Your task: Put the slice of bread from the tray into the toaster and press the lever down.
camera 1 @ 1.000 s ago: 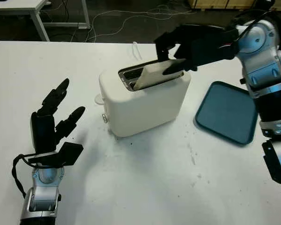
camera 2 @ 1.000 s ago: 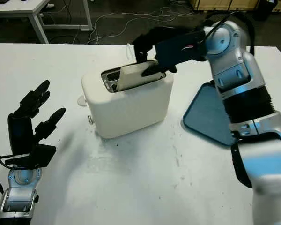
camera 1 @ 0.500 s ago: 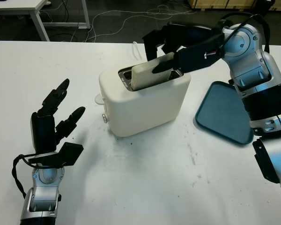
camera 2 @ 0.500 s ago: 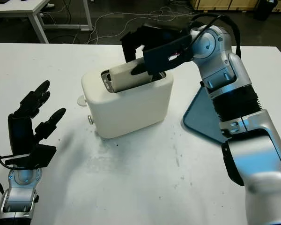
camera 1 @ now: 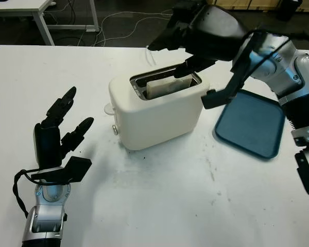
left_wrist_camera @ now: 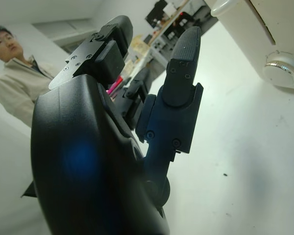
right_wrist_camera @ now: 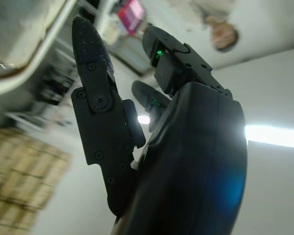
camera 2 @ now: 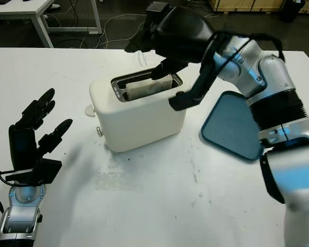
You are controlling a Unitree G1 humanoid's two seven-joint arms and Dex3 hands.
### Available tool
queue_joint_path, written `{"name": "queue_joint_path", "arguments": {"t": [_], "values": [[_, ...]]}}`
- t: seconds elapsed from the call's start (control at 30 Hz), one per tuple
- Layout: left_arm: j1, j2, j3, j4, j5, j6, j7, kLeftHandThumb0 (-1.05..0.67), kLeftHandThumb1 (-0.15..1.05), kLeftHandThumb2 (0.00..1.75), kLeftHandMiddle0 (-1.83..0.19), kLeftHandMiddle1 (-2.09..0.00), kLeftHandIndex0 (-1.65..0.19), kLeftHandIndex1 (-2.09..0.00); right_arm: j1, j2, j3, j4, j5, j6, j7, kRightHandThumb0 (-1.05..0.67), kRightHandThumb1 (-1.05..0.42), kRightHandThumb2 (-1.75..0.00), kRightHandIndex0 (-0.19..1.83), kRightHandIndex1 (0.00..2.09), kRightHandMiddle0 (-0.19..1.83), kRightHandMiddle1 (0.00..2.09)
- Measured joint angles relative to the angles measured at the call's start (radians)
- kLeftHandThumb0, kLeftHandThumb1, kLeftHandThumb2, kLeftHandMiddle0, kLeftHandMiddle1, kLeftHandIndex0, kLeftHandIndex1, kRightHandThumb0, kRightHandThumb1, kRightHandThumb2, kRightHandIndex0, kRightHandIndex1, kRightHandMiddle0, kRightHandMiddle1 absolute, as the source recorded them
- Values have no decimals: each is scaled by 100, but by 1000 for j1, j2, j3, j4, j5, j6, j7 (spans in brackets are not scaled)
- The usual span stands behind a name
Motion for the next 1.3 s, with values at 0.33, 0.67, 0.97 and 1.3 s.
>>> {"name": "queue_joint_path", "arguments": {"t": [0.33,0.67,0.97,1.3], "values": [[-1,186,33,-164,13,-53,-156,-40,92,13,-77,-4,-68,-3,40,-40,14,-4,-109,-8,-449,-32,-76,0,93,65,105,19],[-37,336,72,-257,18,-97,-291,-32,92,27,-93,-9,-81,-6,425,11,-186,-69,352,7,-245,-7,-82,-1,109,40,106,7],[-64,358,70,-248,35,-102,-332,-29,92,31,-109,-18,-79,-2,807,149,-409,-380,831,206,14,-13,-92,-13,104,32,95,0],[-66,351,61,-227,93,-98,-331,-29,92,27,-77,-166,-84,-3,995,295,-525,-568,834,331,18,-26,-92,-12,107,26,96,1]]}}
